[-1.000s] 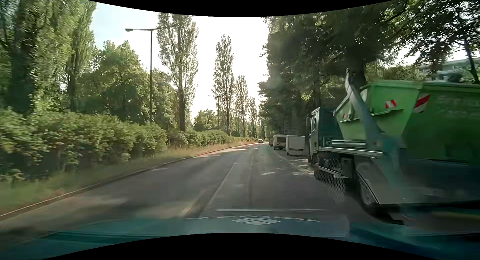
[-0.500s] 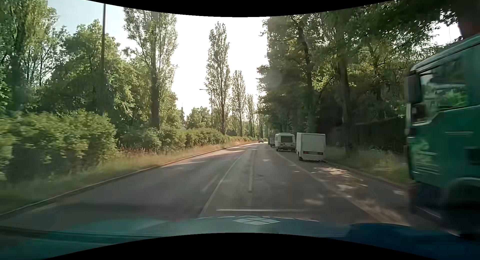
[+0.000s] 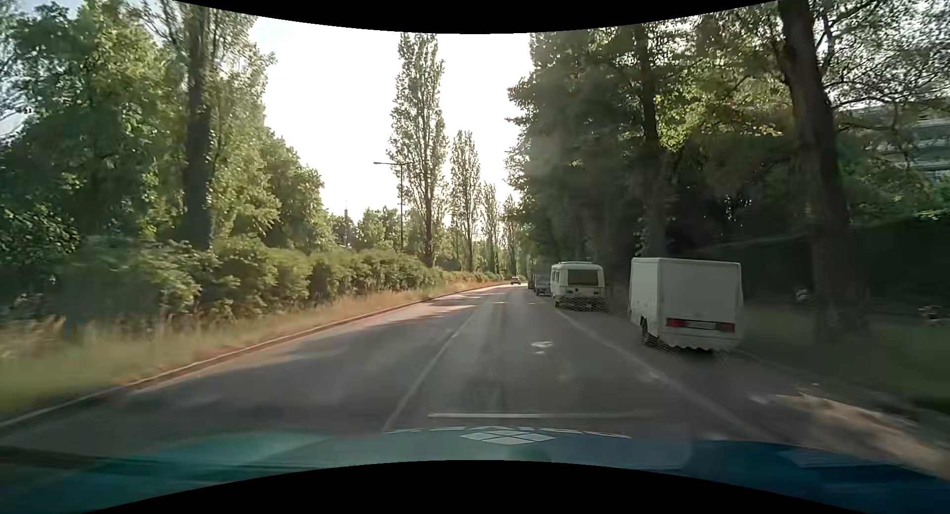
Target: Follow the waypoints while adhering to traffic rules and regulations
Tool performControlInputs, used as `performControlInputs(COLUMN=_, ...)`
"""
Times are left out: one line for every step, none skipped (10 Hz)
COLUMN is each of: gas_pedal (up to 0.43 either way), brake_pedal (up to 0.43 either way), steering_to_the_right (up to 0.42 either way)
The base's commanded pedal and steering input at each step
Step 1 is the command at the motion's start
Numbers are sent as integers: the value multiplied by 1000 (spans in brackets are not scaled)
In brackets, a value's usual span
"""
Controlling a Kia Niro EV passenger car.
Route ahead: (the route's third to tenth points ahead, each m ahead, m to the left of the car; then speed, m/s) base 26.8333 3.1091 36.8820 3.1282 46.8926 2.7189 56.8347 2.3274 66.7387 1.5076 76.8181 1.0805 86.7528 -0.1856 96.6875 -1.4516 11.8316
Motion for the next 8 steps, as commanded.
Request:
performControlInputs(gas_pedal=197, brake_pedal=0, steering_to_the_right=6)
performControlInputs(gas_pedal=209, brake_pedal=0, steering_to_the_right=7)
performControlInputs(gas_pedal=209, brake_pedal=0, steering_to_the_right=6)
performControlInputs(gas_pedal=209, brake_pedal=0, steering_to_the_right=6)
performControlInputs(gas_pedal=209, brake_pedal=0, steering_to_the_right=6)
performControlInputs(gas_pedal=209, brake_pedal=0, steering_to_the_right=7)
performControlInputs(gas_pedal=209, brake_pedal=0, steering_to_the_right=6)
performControlInputs(gas_pedal=209, brake_pedal=0, steering_to_the_right=7)
